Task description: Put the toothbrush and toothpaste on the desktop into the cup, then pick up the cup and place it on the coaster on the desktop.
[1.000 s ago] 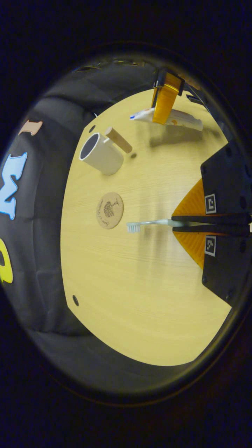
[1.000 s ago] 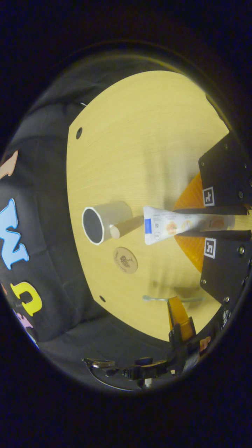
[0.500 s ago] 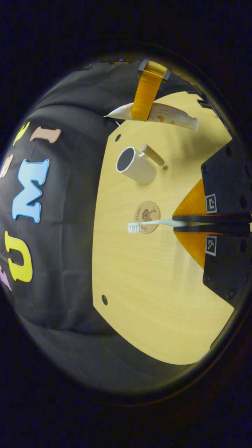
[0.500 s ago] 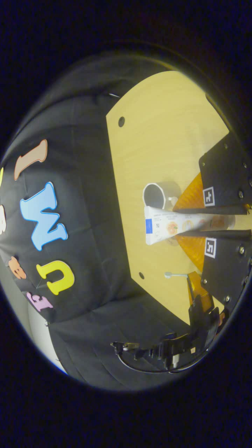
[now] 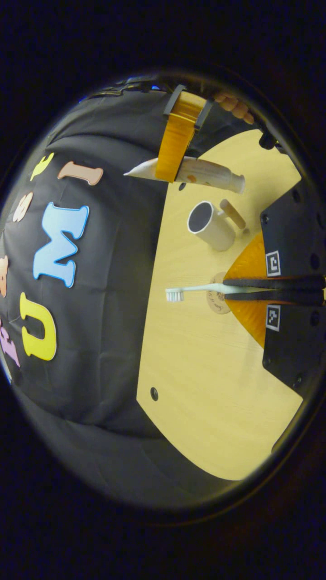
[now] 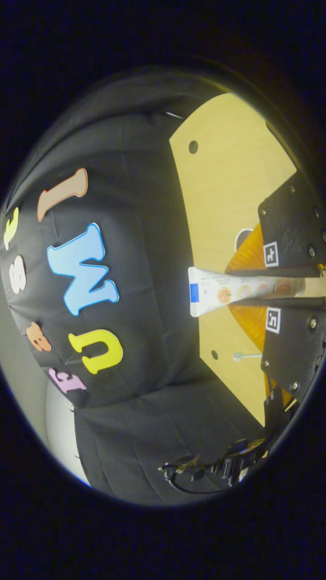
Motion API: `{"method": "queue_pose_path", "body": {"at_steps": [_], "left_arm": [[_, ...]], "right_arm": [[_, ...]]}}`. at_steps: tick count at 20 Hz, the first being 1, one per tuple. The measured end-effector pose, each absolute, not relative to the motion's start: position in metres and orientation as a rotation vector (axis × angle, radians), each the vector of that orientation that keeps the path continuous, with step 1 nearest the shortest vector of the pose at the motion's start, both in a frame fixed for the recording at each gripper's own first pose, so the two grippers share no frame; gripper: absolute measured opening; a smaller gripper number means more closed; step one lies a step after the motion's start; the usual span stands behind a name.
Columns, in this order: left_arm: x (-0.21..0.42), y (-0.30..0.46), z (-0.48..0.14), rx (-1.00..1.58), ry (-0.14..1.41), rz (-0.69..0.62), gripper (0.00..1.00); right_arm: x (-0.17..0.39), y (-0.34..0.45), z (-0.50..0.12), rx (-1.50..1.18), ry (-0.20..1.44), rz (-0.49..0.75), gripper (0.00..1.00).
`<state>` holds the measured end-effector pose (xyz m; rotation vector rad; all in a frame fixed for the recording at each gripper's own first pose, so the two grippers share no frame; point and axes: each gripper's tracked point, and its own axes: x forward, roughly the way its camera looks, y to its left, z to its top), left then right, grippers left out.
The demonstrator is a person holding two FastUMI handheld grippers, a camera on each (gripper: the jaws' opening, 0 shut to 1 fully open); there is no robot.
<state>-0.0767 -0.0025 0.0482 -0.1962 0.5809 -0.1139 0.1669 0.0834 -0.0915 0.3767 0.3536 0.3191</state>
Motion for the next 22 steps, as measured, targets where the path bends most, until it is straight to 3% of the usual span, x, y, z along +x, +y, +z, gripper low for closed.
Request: {"method": "queue_pose_path", "body": {"at_steps": [9, 22], "left_arm": [[-0.046, -0.001, 0.091, -0.177, 0.441, -0.108, 0.08], [-0.044, -0.002, 0.079, -0.195, 0.467, -0.11, 0.07]], "right_arm": [[0.242, 0.067, -0.097, 0.328, 0.225, 0.241, 0.18], [0.248, 0.083, -0.172, 0.184, 0.379, 0.261, 0.23]]}}
